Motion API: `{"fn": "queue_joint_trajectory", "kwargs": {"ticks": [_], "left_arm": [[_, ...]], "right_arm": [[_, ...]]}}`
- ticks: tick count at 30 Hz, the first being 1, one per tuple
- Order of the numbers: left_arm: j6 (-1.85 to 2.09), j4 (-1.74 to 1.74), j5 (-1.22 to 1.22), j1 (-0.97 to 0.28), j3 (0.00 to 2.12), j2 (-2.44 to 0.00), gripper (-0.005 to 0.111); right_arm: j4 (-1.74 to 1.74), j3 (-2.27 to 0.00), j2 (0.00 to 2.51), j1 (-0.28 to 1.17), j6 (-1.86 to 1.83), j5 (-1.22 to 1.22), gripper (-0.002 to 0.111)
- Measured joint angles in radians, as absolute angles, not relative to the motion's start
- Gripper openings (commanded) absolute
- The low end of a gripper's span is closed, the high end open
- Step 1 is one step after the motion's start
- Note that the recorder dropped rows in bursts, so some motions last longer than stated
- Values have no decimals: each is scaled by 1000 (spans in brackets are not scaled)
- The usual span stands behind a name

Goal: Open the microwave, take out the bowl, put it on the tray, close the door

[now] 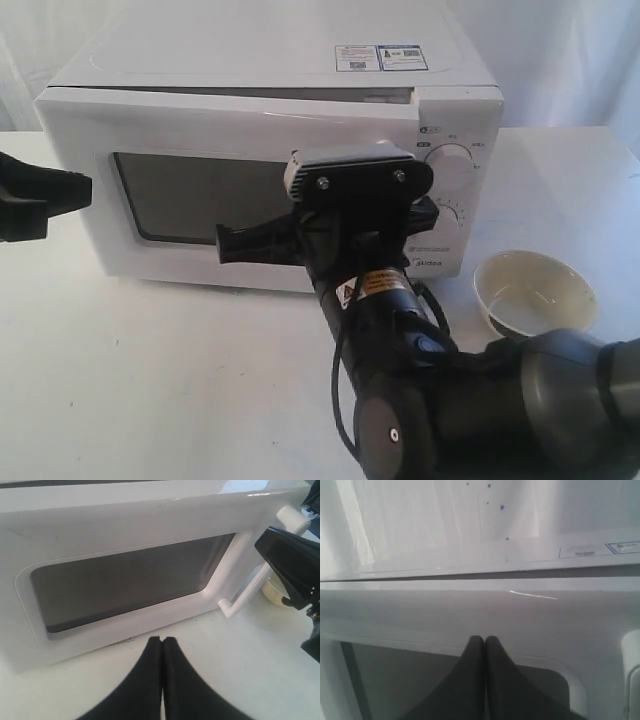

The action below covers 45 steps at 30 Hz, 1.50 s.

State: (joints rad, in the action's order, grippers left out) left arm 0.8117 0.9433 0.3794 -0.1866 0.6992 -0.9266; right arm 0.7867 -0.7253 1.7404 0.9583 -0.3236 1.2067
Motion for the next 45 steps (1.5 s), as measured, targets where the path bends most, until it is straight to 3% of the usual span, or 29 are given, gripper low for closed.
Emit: {"fn": "queue_joint_trajectory", "kwargs": {"ticks": [45], "left_arm": [[812,950,404,-187,699,-927,0]], "right_arm": [[781,-886,1875,819,-324,1204,0]]}}
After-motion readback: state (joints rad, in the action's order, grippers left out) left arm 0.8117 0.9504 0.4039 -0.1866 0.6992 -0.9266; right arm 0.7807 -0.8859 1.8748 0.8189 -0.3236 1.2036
